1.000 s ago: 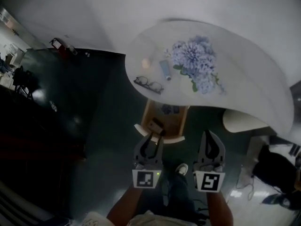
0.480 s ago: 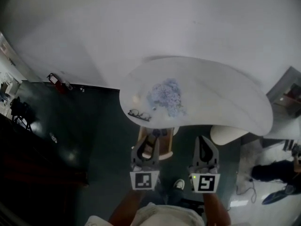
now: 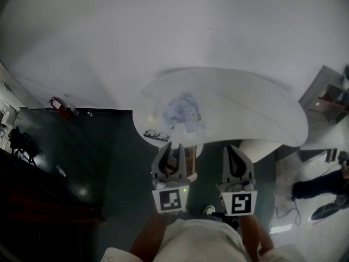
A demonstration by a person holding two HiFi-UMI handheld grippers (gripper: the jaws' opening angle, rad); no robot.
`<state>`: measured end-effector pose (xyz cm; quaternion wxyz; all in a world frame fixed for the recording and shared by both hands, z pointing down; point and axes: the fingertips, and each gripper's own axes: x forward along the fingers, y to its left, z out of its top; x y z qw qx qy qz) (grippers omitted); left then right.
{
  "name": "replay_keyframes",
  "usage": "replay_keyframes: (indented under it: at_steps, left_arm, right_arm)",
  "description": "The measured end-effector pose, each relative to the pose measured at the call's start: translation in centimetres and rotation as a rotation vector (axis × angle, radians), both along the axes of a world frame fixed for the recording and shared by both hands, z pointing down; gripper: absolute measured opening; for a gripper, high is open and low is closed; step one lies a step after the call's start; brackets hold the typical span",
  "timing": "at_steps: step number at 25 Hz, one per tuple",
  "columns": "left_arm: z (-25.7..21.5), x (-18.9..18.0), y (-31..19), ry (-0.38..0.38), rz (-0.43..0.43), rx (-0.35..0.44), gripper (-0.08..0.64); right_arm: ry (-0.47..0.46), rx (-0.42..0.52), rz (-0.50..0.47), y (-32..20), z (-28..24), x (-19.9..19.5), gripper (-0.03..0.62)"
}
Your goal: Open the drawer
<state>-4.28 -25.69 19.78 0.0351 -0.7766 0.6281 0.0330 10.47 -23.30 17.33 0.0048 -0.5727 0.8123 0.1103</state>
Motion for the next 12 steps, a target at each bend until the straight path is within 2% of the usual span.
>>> replay_keyframes:
  at_steps: [5,7,12]
  left_arm:
    - [-0.5,0.2,-0.6,0.008,0.008,0.018,0.057]
    - [-0.9,0.4,-1.0,0.011,0.013,0.039,0.010]
    - [-1.3,0.7,-1.8,0.008,0.029,0.052,0.003]
  right_arm:
    - [-0.003,0.002,0.017,-0.7,-0.3,0.3,0.005]
    - [-0.010,0.008,0.020,-1.1,-0.2,0.4,0.005]
    - [0.018,-0.017,0.012,-1.8,0.6,0.1,0.005]
